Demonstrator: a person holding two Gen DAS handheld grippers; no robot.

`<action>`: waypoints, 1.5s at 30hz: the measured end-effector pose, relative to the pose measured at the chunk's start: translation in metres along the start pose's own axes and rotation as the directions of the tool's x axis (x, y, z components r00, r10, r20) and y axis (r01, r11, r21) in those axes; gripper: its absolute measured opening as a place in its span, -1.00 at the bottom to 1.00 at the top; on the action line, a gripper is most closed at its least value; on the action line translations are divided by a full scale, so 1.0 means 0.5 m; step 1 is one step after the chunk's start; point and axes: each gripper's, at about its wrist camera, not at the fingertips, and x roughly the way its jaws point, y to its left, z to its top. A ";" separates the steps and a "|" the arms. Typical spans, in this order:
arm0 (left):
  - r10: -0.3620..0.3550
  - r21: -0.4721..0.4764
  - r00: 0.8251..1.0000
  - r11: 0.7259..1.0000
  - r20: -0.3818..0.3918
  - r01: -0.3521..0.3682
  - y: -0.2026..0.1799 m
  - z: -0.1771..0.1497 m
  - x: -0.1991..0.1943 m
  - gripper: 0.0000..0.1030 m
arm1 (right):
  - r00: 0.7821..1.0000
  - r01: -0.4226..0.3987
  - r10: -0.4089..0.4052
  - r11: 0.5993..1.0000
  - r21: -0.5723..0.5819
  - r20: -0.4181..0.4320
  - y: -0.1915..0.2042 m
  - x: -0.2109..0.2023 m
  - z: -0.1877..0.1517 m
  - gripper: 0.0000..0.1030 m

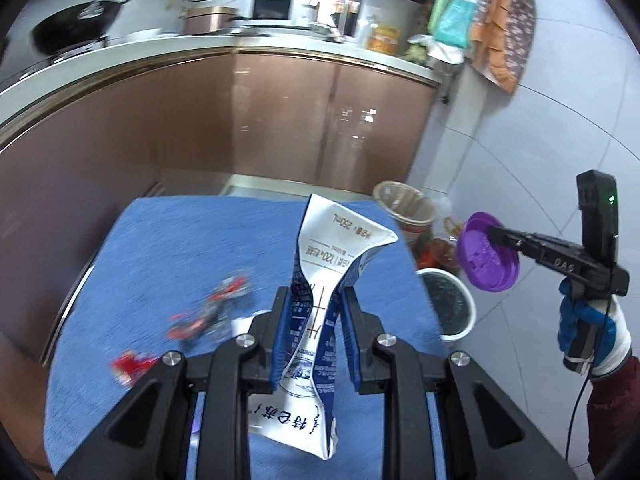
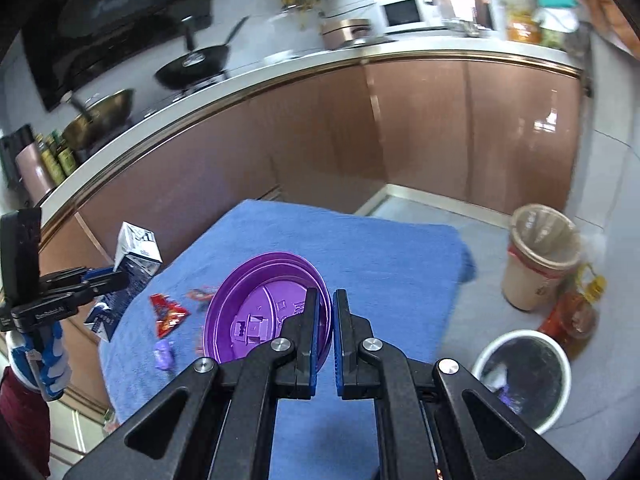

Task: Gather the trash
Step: 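Carry the carton and purple lid in both tools over the bucket, then open both tools to drop the carton and lid into the bucket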

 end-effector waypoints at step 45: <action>-0.268 0.002 0.872 0.956 -0.411 0.294 -0.597 0.051 0.830 -0.48 | 0.772 0.610 -0.530 0.772 0.176 -0.352 -0.651 0.205 -0.243 -0.84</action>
